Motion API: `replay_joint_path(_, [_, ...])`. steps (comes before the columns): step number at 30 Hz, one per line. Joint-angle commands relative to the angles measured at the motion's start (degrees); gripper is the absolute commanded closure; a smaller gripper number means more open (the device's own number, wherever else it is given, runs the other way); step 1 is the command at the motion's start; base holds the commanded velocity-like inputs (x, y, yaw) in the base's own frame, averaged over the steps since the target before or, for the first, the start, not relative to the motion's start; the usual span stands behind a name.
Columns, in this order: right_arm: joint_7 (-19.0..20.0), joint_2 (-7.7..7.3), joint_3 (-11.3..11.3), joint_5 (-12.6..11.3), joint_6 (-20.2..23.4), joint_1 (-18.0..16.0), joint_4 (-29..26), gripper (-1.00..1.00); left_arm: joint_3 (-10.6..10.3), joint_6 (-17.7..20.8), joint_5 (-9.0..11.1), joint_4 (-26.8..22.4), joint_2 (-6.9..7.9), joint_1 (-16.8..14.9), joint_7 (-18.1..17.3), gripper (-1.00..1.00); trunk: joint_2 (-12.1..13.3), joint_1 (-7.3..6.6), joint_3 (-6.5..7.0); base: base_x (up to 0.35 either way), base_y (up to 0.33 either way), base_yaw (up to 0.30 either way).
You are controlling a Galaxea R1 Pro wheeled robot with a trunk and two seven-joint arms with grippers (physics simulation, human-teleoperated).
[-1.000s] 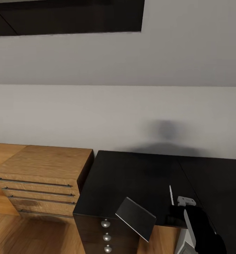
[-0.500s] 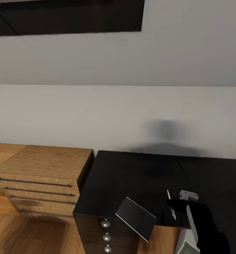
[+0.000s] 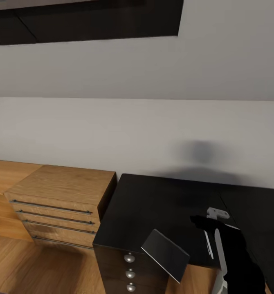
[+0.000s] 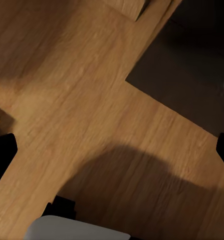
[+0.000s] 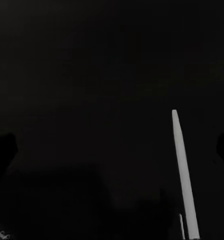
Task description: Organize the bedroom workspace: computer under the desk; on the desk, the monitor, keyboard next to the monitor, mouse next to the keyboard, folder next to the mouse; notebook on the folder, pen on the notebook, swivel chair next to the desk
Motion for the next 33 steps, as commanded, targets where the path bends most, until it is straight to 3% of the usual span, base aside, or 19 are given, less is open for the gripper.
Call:
replay_joint_path(1, [0.6,0.09,-0.2,0.6,0.2,0.0,-0.1,-1.0,0.2,-0.1,0.6,0.1,0.0,-0.1,-0.6,-1.0,0.0,0.0,-0.07,0.0,0.0,0.271])
replay_joint_path(12, [1.0,-0.06,-0.1,0.6,-1.1,0.2,-0.3,-1.0,0.1,-0.1,0.5,0.2,-0.07,-0.1,-0.7,-1.0,0.0,0.0,-0.07,-0.008,0.0,0.099])
replay_joint_path(18, [1.1,-0.12,-0.1,0.7,-4.0,0.4,0.0,-1.0,0.1,-0.1,0.5,0.2,-0.05,-0.1,-0.7,-1.0,0.0,0.0,-0.07,-0.23,0.0,0.006])
replay_joint_path(24, [1.1,0.06,-0.1,0.4,-4.2,0.4,-0.2,-1.0,0.1,-0.1,0.5,0.2,0.0,-0.1,-0.7,-1.0,0.0,0.0,-0.07,-0.283,0.0,0.001])
replay_joint_path(33, [1.0,0.66,0.0,0.2,-4.6,0.3,-0.4,-1.0,0.1,-0.1,0.5,0.2,0.01,-0.1,-0.7,-1.0,0.0,0.0,-0.07,-0.055,0.0,0.108])
